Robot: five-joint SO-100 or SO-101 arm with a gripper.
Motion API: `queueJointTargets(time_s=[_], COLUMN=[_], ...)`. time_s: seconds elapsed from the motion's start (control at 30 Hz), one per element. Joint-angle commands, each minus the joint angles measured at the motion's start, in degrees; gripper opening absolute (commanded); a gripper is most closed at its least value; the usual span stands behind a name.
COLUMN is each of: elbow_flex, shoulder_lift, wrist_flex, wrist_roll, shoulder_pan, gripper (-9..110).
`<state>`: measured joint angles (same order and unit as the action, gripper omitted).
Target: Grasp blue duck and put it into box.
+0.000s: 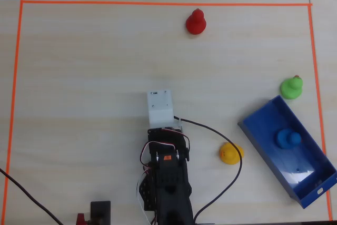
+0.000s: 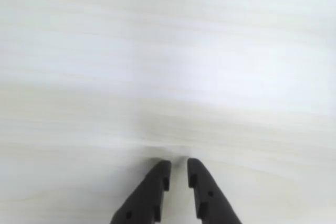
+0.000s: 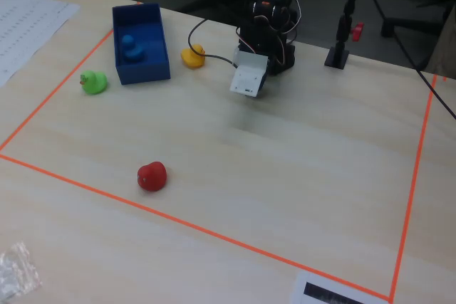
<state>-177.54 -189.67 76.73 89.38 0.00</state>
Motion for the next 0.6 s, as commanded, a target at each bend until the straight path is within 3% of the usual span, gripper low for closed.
queueJointTargets(time_s=[0.0,0.57], elbow_flex=[-0.62,-0.7], shoulder_lift=[0.0,-0.09], wrist_flex=[0.44,0.44], wrist_roll=[0.53,0.53], shoulder_pan=[0.62,0.62], gripper=[0,1])
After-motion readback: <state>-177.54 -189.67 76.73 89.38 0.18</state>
